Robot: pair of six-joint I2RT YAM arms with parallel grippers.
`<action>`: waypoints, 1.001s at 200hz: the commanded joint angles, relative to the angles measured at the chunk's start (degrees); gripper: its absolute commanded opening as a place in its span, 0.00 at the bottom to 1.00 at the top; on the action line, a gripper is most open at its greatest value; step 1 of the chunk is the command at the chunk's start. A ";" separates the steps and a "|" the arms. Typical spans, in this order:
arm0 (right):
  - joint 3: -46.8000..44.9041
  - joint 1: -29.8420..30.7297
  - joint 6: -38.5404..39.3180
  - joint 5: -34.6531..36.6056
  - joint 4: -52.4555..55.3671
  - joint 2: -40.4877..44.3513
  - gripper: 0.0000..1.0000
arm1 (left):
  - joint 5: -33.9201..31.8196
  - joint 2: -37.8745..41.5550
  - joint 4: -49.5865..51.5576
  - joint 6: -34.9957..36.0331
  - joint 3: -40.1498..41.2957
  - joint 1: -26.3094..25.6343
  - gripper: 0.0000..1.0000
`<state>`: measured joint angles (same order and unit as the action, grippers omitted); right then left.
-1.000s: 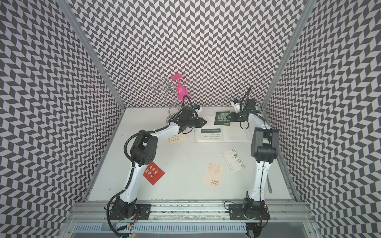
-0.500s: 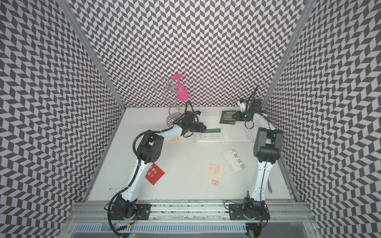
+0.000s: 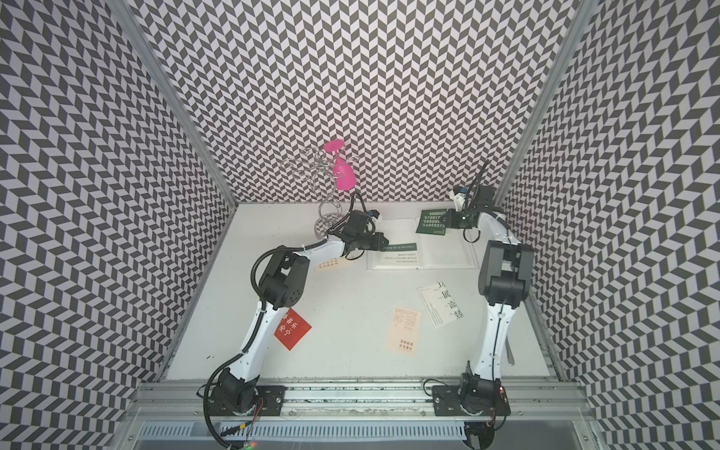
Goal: Place the photos into the photo albums
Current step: Insert the photo into the photo album.
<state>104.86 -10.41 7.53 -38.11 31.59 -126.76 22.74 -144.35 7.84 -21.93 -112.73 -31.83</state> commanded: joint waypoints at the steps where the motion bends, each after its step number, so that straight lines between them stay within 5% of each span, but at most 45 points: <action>1: 1.70 -0.26 0.69 0.22 0.94 -1.86 0.00 | -2.42 -0.71 4.35 0.64 -0.01 0.46 0.11; 200: 9.82 0.32 3.00 -3.46 10.76 -11.36 0.00 | -3.00 1.08 5.85 -0.39 0.81 1.03 0.11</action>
<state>113.32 -10.41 7.92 -40.77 39.90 -136.38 22.13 -144.18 8.43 -22.13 -112.73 -31.44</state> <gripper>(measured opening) 0.048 0.108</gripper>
